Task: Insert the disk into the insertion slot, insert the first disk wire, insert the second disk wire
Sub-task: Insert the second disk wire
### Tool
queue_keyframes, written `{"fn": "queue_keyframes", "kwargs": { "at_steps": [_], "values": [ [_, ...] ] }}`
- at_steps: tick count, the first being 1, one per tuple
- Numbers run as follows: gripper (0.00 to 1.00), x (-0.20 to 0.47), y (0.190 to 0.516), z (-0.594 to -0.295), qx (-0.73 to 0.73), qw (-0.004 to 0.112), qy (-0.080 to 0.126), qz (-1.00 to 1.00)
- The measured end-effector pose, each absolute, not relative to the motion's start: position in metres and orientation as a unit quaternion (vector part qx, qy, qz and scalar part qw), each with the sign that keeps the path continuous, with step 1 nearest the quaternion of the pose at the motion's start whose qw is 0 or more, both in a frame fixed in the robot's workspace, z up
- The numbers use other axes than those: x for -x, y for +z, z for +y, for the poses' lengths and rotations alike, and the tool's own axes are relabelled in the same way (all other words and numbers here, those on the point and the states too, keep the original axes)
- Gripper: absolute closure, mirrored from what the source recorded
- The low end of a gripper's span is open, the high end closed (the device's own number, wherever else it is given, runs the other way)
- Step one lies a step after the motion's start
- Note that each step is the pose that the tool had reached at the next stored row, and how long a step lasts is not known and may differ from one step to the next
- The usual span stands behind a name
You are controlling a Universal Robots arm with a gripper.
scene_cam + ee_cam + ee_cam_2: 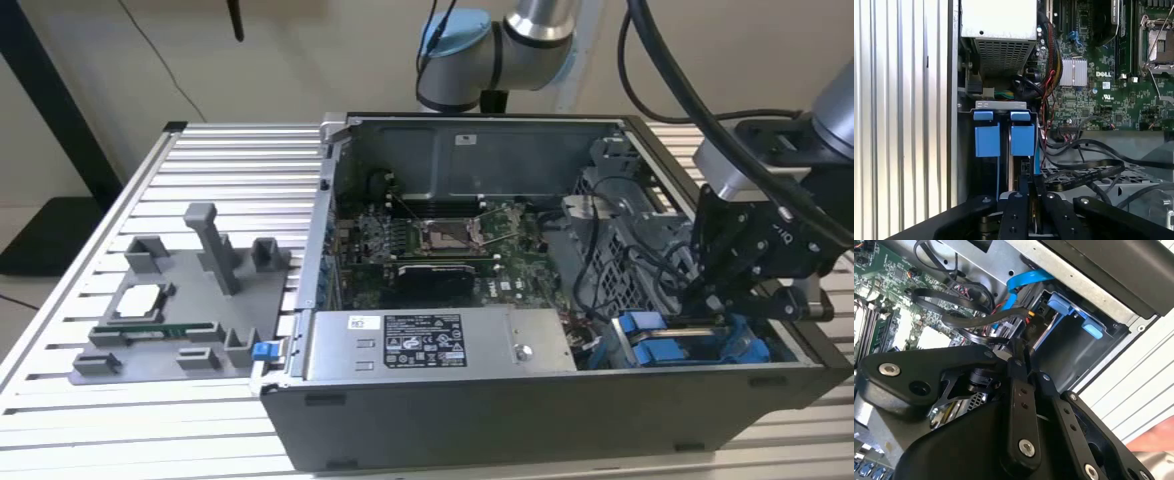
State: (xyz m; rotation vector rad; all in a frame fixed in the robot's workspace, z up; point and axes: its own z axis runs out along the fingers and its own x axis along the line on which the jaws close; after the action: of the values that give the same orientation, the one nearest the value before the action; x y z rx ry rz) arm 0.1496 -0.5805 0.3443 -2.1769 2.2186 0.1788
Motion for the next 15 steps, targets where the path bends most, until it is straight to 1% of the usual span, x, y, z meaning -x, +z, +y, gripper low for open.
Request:
{"fn": "queue_keyframes", "kwargs": {
  "at_steps": [15],
  "values": [
    [1.00, -0.1501, 0.3382, -0.5805, 0.697, 0.014, 0.057, 0.714]
  ]
}}
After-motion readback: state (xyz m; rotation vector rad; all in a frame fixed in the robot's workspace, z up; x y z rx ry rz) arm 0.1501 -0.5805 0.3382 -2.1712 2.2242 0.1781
